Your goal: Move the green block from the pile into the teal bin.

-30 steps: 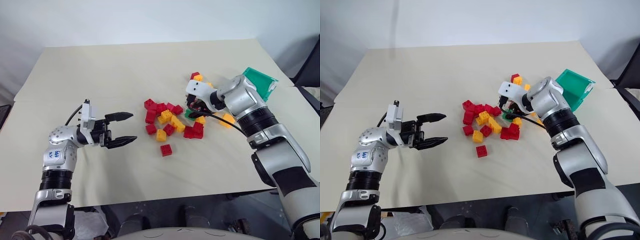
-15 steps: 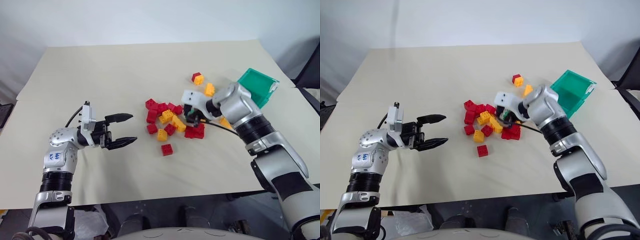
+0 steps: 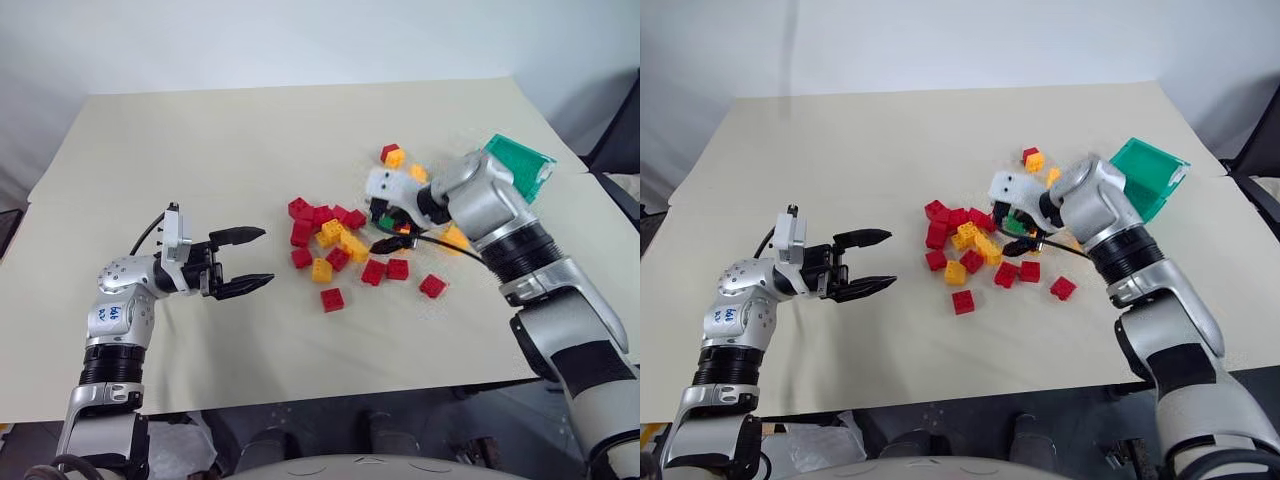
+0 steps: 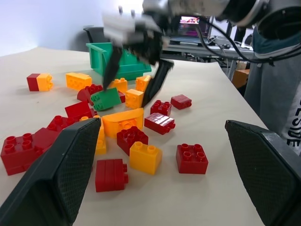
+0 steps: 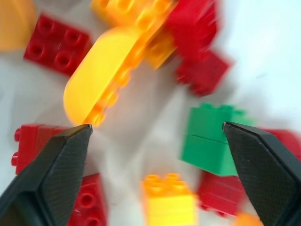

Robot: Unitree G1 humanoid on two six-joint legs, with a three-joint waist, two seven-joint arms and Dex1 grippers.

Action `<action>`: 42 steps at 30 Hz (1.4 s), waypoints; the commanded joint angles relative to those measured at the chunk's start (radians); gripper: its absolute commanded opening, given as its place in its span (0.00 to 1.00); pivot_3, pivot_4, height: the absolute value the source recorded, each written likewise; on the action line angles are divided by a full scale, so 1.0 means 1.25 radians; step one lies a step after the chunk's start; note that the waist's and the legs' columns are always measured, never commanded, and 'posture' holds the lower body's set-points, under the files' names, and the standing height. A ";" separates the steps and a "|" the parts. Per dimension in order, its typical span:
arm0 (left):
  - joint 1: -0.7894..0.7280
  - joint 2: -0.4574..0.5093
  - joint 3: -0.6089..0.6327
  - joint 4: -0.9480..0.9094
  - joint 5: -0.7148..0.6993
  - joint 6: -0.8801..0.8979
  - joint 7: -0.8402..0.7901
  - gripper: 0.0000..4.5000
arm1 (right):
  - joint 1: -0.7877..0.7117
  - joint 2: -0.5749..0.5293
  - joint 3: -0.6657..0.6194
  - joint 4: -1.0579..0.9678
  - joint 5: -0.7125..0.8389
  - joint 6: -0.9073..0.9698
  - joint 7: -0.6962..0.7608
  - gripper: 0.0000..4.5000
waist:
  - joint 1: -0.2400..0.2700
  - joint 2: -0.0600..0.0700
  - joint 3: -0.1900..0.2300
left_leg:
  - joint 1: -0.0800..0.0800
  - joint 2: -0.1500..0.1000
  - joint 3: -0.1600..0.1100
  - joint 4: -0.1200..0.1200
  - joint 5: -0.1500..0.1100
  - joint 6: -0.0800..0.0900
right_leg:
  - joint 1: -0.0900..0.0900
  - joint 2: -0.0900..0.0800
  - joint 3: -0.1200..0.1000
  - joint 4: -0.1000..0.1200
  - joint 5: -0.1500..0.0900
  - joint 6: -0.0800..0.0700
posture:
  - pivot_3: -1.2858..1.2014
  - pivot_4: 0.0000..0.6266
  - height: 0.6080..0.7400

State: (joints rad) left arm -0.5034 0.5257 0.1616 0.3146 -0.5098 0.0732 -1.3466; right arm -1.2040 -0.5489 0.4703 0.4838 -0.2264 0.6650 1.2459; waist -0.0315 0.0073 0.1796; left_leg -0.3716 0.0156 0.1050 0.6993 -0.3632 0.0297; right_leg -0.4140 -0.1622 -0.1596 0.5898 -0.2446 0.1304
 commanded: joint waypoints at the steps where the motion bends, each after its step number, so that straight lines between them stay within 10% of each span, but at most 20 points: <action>1: 0.000 0.008 0.016 -0.028 -0.019 -0.008 0.001 1.00 | -0.033 -0.015 -0.019 0.014 0.000 -0.011 -0.001 1.00 | 0.000 0.000 0.000 | 0.000 0.000 0.000 0.000 0.000 0.000 | 0.000 0.000 0.000 0.000 0.000 0.000 | 0.52 0.24 1.00; 22: -0.004 0.001 0.017 -0.024 -0.016 -0.012 0.005 1.00 | -0.120 0.127 -0.009 0.404 -0.035 -0.169 -0.039 1.00 | -0.020 0.000 0.000 | 0.000 0.000 0.000 0.000 0.000 0.000 | 0.000 0.000 0.000 0.000 0.000 0.000 | 0.52 0.24 1.00; 32: -0.009 0.002 0.013 -0.022 -0.016 -0.010 0.000 1.00 | -0.118 0.100 -0.050 0.356 -0.017 -0.136 -0.048 0.35 | -0.020 0.000 0.000 | 0.000 0.000 -0.004 0.000 0.000 0.000 | 0.000 0.000 0.000 0.000 0.000 0.000 | 0.52 0.24 1.00; 42: -0.067 -0.044 -0.048 -0.059 0.024 0.027 0.077 1.00 | -0.032 -0.063 -0.229 0.027 0.057 0.060 -0.117 0.33 | -0.001 0.000 0.000 | -0.001 0.000 -0.007 0.000 0.000 0.000 | 0.000 0.000 0.000 0.000 0.000 0.000 | 0.52 0.24 1.00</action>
State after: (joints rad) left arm -0.5624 0.4765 0.1217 0.2861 -0.4941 0.1005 -1.2864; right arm -1.2306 -0.5857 0.2546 0.5977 -0.1768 0.7018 1.1406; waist -0.0331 0.0079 0.1800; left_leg -0.3727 0.0149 0.0965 0.6995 -0.3632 0.0297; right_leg -0.4141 -0.1627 -0.1595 0.5897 -0.2446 0.1305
